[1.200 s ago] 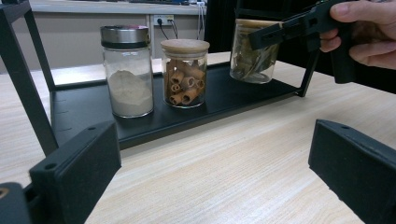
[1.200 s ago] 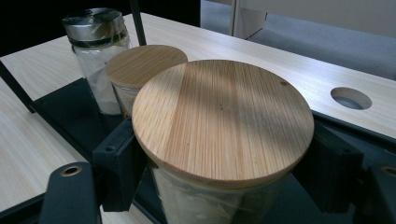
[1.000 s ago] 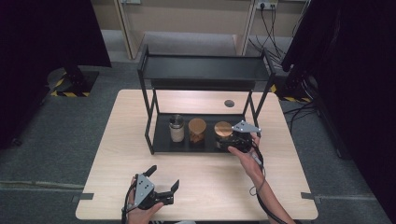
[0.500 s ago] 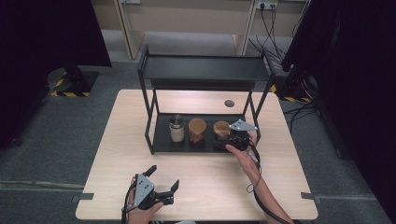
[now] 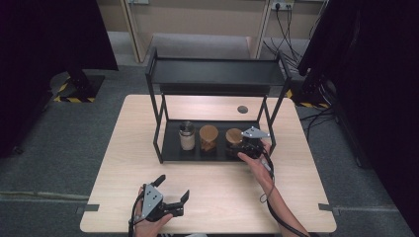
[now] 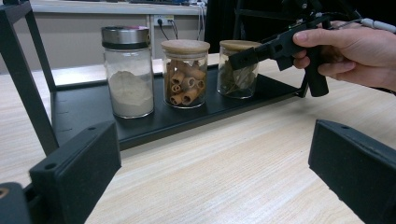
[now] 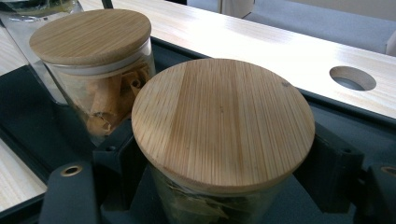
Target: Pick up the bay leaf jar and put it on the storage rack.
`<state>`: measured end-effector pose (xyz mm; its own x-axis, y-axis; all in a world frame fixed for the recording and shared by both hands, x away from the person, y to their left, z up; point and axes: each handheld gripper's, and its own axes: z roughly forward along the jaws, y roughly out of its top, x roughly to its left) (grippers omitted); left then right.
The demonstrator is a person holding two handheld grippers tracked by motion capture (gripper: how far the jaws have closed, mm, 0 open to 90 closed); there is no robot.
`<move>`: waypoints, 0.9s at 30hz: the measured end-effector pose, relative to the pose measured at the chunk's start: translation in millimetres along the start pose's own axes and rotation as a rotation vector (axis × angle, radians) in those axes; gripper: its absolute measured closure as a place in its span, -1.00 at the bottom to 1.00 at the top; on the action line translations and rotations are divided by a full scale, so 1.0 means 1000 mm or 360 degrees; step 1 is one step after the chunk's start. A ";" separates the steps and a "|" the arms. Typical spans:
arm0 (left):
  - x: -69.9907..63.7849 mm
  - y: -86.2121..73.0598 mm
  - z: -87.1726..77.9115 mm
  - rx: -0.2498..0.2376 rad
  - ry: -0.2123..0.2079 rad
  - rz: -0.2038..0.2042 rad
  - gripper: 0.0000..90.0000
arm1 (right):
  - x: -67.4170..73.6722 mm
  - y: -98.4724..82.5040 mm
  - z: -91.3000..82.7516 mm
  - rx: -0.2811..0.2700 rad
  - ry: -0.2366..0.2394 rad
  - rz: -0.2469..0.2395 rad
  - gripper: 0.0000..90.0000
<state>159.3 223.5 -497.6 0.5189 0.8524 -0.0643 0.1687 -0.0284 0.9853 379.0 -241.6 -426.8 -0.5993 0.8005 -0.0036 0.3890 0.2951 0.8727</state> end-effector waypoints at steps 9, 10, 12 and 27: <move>0.002 0.000 0.001 -0.0003 0.0010 -0.0015 -0.97 | 0.003 -0.001 -0.009 -0.0030 -0.0010 0.0094 -0.82; 0.002 0.000 0.001 -0.0003 0.0010 -0.0017 -0.97 | 0.004 -0.002 -0.011 -0.0037 -0.0017 0.0098 -0.86; 0.002 0.001 0.001 -0.0003 0.0011 -0.0018 -0.97 | 0.005 -0.004 -0.015 -0.0056 -0.0024 0.0110 -0.88; 0.004 0.001 0.003 0.0007 0.0016 -0.0032 -0.97 | 0.013 -0.018 -0.051 -0.0148 0.0063 0.0072 -0.92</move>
<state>164.4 225.5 -497.7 0.5071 0.8580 -0.0825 0.1828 -0.0135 0.9831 328.4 -263.6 -417.7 -0.6106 0.7901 0.0545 0.3505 0.2079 0.9132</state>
